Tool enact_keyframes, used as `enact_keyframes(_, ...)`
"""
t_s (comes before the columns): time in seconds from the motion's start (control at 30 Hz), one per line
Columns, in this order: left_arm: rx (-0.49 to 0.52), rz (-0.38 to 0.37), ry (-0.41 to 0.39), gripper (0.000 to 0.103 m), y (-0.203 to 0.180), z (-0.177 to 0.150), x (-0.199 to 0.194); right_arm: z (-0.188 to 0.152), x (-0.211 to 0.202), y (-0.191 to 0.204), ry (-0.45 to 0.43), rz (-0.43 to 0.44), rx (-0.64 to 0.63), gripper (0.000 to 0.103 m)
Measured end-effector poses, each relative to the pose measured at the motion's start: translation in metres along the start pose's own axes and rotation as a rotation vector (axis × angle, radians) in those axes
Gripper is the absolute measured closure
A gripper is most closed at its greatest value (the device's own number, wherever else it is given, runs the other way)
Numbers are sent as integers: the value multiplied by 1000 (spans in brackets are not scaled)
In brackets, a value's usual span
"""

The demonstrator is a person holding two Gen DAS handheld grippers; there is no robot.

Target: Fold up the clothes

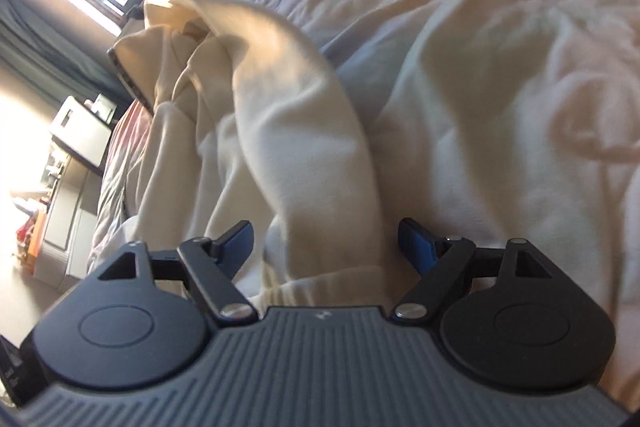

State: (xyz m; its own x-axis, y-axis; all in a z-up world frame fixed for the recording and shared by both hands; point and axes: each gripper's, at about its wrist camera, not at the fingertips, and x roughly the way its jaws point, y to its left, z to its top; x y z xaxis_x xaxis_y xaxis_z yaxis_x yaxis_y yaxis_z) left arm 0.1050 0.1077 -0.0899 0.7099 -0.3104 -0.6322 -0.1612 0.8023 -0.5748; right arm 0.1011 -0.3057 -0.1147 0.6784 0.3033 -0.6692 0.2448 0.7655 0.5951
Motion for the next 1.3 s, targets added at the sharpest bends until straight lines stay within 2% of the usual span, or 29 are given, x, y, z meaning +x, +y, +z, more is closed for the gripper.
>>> enact_keyframes(0.1, 15, 23, -16, 75, -1, 1, -2, -6, -4, 9, -23, -4, -50, 38)
enact_keyframes(0.13, 4, 17, -24, 77, 0, 2, -5, -7, -8, 10, -32, -2, -52, 53)
enact_keyframes(0.17, -8, 6, -37, 81, 0, 5, -10, -9, -12, 10, -41, 1, -53, 62)
enact_keyframes(0.23, -13, -6, -76, 85, -3, 13, -21, -12, -21, 12, -60, 13, -59, 69)
enact_keyframes(0.3, 22, -4, -141, 86, -13, 26, -36, -19, -38, 23, -81, 85, -80, 78)
enact_keyframes(0.4, 108, 21, -263, 86, -29, 58, -62, -36, -54, 44, -61, 209, -46, 80)
enact_keyframes(0.5, 203, 78, -329, 86, -38, 106, -80, -58, -45, 68, 3, 321, 32, 82)
enact_keyframes(0.57, 281, 150, -352, 86, -43, 144, -89, -77, -30, 91, 49, 383, 67, 83)
enact_keyframes(0.7, 410, 315, -420, 86, -43, 218, -100, -114, 16, 171, 162, 500, 62, 89)
enact_keyframes(0.83, 467, 450, -479, 86, -20, 287, -99, -141, 71, 262, 268, 611, -3, 90)
enact_keyframes(0.93, 456, 550, -468, 86, 13, 329, -75, -161, 117, 316, 347, 661, -28, 90)
enact_keyframes(1.03, 392, 620, -411, 86, 59, 356, -32, -182, 162, 349, 418, 669, -45, 91)
enact_keyframes(1.2, 251, 631, -332, 83, 129, 364, 20, -198, 207, 354, 481, 628, -52, 89)
enact_keyframes(1.3, 219, 608, -316, 78, 153, 363, 23, -195, 211, 349, 495, 640, -51, 87)
